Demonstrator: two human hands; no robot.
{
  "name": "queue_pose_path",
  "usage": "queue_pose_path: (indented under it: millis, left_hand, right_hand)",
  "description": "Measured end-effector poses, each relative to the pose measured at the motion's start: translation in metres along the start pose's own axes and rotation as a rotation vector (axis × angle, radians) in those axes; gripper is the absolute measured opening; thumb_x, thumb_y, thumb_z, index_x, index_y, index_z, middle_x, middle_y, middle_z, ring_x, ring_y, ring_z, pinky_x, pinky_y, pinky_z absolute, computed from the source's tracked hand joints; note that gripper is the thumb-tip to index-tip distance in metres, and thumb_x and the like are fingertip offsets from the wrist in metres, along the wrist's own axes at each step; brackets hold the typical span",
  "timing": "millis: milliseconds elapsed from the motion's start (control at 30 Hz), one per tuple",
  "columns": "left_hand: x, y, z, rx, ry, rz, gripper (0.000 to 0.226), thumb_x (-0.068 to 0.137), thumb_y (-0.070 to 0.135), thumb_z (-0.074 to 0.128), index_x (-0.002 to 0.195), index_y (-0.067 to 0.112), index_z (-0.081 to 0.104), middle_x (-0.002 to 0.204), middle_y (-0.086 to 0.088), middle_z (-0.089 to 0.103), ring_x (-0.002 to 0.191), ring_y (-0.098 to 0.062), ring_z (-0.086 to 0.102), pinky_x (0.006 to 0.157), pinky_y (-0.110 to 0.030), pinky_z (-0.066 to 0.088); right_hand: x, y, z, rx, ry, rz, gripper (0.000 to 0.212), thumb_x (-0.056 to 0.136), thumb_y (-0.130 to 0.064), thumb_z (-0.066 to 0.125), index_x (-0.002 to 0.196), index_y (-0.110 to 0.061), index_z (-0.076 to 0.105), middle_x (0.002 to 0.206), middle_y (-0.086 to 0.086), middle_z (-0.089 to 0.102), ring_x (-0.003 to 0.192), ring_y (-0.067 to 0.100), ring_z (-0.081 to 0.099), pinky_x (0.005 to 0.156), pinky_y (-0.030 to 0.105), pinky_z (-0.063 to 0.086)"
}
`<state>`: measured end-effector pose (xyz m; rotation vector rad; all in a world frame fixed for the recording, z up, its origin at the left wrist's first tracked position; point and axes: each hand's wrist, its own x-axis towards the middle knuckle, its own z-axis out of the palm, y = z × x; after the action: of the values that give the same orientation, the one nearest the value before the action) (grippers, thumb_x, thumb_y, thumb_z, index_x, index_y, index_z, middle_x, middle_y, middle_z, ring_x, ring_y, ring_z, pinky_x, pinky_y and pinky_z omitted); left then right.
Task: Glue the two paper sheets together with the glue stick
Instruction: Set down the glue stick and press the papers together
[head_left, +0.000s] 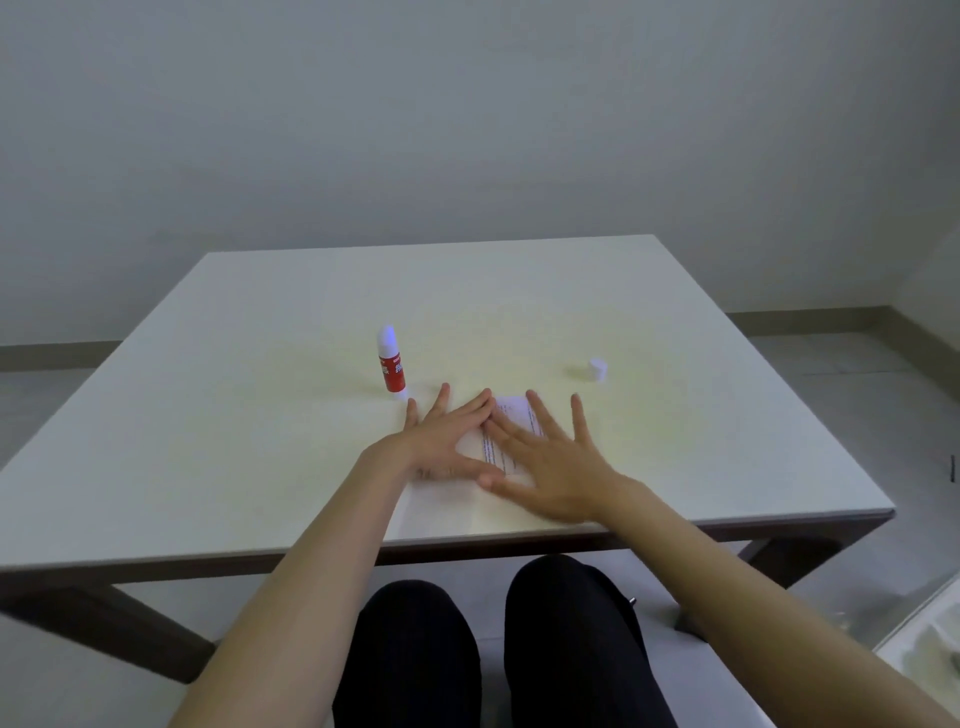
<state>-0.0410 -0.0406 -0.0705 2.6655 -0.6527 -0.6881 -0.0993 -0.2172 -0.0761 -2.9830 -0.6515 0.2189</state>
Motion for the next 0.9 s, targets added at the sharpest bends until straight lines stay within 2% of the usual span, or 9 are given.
queue_pose_path:
  millis: [100, 267, 433, 567, 633, 700, 767, 833, 900]
  left_hand:
    - [-0.002, 0.001, -0.001, 0.004, -0.01, 0.001, 0.101, 0.08, 0.06, 0.058, 0.15, 0.034, -0.009, 0.157, 0.023, -0.016, 0.143, -0.02, -0.03, 0.111, -0.055, -0.023]
    - [-0.005, 0.005, -0.004, 0.028, -0.007, -0.015, 0.101, 0.08, 0.06, 0.057, 0.151, 0.031, -0.009, 0.158, 0.02, -0.016, 0.143, -0.023, -0.03, 0.112, -0.055, -0.022]
    - [-0.005, 0.003, -0.003, 0.013, -0.003, -0.007, 0.101, 0.08, 0.061, 0.058, 0.151, 0.032, -0.007, 0.158, 0.022, -0.016, 0.144, -0.021, -0.03, 0.113, -0.055, -0.022]
    - [-0.011, 0.004, 0.001, -0.068, 0.081, 0.007, 0.098, 0.08, 0.058, 0.06, 0.151, 0.035, -0.002, 0.158, 0.022, -0.009, 0.143, -0.016, -0.028, 0.115, -0.051, -0.02]
    - [-0.02, 0.003, 0.003, -0.336, 0.209, 0.003, 0.087, 0.081, 0.051, 0.064, 0.149, 0.041, 0.012, 0.156, 0.021, 0.002, 0.144, -0.01, -0.018, 0.12, -0.047, -0.009]
    - [-0.03, -0.002, 0.005, -0.625, 0.498, 0.022, 0.067, 0.079, 0.043, 0.069, 0.14, 0.038, 0.042, 0.15, 0.011, 0.039, 0.143, -0.003, 0.025, 0.121, -0.04, 0.019]
    - [-0.038, -0.005, 0.005, -0.774, 0.906, -0.03, 0.034, 0.082, 0.029, 0.07, 0.116, 0.024, 0.066, 0.113, 0.011, 0.069, 0.103, 0.014, 0.058, 0.106, -0.035, 0.043]
    - [-0.04, -0.012, -0.001, -0.783, 1.216, -0.175, 0.021, 0.083, 0.021, 0.069, 0.104, 0.018, 0.069, 0.095, 0.008, 0.069, 0.086, 0.006, 0.062, 0.094, -0.038, 0.049]
    - [-0.034, -0.02, -0.01, -0.779, 1.278, -0.286, 0.038, 0.081, 0.022, 0.071, 0.117, 0.014, 0.062, 0.107, 0.001, 0.066, 0.098, -0.013, 0.062, 0.09, -0.037, 0.049]
  right_hand:
    - [-0.019, 0.0, 0.006, 0.027, -0.003, -0.05, 0.083, 0.075, -0.078, 0.004, 0.148, -0.037, -0.005, 0.157, -0.022, -0.008, 0.141, 0.017, -0.028, 0.108, 0.057, -0.027]
    - [-0.009, 0.031, -0.003, -0.026, 0.027, 0.16, 0.091, 0.067, -0.08, -0.006, 0.147, -0.036, -0.007, 0.157, -0.02, -0.007, 0.143, 0.019, -0.025, 0.109, 0.057, -0.025]
    - [-0.038, -0.001, 0.011, -0.004, 0.058, -0.008, 0.089, 0.072, -0.079, -0.001, 0.148, -0.033, -0.01, 0.156, -0.019, -0.012, 0.14, 0.017, -0.031, 0.107, 0.055, -0.027]
    - [-0.038, -0.002, 0.011, 0.078, 0.049, 0.026, 0.089, 0.07, -0.078, -0.005, 0.148, -0.035, -0.008, 0.155, -0.022, -0.013, 0.141, 0.015, -0.029, 0.109, 0.055, -0.026]
    - [-0.037, -0.003, 0.012, 0.09, 0.061, 0.023, 0.088, 0.071, -0.078, -0.005, 0.148, -0.035, -0.008, 0.155, -0.022, -0.013, 0.142, 0.014, -0.028, 0.108, 0.055, -0.027]
    - [-0.038, -0.002, 0.016, 0.086, 0.093, 0.011, 0.086, 0.072, -0.078, -0.005, 0.148, -0.036, -0.009, 0.156, -0.021, -0.012, 0.143, 0.015, -0.024, 0.108, 0.054, -0.026]
    - [-0.041, -0.002, 0.022, 0.059, 0.148, -0.009, 0.084, 0.076, -0.079, 0.0, 0.148, -0.037, -0.005, 0.157, -0.019, -0.006, 0.146, 0.02, -0.015, 0.109, 0.055, -0.021]
    - [-0.042, -0.004, 0.025, 0.023, 0.22, -0.041, 0.078, 0.083, -0.077, 0.012, 0.149, -0.036, 0.004, 0.158, -0.014, 0.008, 0.147, 0.027, 0.002, 0.109, 0.056, -0.008]
    - [-0.043, -0.006, 0.025, 0.05, 0.267, -0.045, 0.076, 0.084, -0.076, 0.018, 0.148, -0.038, 0.001, 0.159, -0.013, 0.007, 0.147, 0.026, 0.001, 0.11, 0.055, -0.005]
